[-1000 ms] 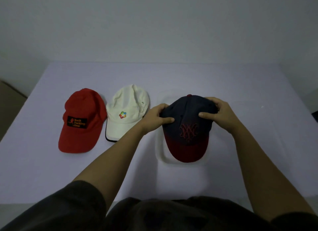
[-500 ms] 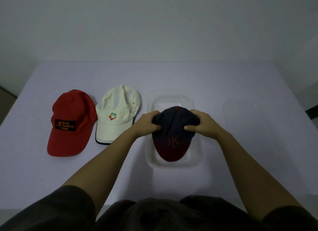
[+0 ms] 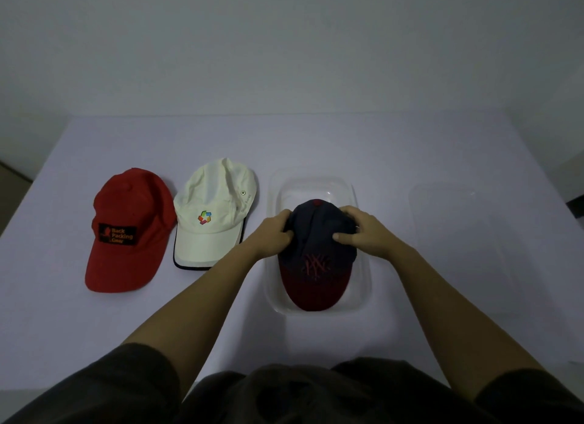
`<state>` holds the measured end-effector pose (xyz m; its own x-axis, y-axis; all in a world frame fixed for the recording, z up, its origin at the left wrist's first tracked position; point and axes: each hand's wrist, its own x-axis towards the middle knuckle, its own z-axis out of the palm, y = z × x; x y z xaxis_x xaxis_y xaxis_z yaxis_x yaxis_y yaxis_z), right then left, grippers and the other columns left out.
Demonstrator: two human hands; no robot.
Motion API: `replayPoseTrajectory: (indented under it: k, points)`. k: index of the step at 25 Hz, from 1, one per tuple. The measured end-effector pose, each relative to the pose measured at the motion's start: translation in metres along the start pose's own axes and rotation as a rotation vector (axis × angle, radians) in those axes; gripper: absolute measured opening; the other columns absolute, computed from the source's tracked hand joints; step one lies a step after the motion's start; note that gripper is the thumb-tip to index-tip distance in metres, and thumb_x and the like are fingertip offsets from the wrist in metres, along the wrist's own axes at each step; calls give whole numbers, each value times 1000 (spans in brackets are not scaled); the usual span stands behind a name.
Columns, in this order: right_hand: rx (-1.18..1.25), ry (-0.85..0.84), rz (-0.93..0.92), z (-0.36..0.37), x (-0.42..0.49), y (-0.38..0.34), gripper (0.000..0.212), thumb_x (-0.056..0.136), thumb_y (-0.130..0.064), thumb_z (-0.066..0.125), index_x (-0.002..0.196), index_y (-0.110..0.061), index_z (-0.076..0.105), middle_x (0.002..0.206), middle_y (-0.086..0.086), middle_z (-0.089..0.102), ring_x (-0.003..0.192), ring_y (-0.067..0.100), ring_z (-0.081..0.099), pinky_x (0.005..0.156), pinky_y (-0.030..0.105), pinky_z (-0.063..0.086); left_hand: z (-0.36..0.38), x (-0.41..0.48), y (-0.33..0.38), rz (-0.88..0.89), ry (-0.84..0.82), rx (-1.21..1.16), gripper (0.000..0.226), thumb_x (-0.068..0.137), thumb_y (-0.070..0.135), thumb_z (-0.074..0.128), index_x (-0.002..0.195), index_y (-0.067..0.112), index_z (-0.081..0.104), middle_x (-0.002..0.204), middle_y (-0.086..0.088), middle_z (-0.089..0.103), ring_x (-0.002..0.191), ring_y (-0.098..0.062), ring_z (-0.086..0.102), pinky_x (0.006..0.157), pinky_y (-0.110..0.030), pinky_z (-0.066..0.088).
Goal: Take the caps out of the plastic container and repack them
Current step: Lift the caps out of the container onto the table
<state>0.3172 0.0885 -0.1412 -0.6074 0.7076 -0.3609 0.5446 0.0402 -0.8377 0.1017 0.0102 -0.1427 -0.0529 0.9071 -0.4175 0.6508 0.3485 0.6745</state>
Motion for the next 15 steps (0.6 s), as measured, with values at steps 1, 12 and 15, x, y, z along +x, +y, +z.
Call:
replayPoseTrajectory:
  k: [1,12,15]
  points:
    - [-29,-10,27,3,1,0,37,86,-20,65,120,-19,51,112,-2,59,101,15,59,85,29,51,3,1,0,17,29,59,16,90,3,40,105,4,45,88,-12,54,79,-26,50,60,-30,38]
    - [92,-32,173,12,8,-12,46,66,-14,51,111,-12,51,88,3,56,81,19,54,71,31,44,-11,7,1,-77,-173,-146,41,71,21,48,109,7,55,91,-7,57,83,-21,51,77,-33,41]
    - [-148,-71,188,6,13,-17,32,81,-21,47,108,-7,56,92,3,58,85,23,55,73,34,44,-11,6,3,-77,-285,-267,48,69,32,55,115,18,49,101,-1,57,93,-18,54,86,-34,42]
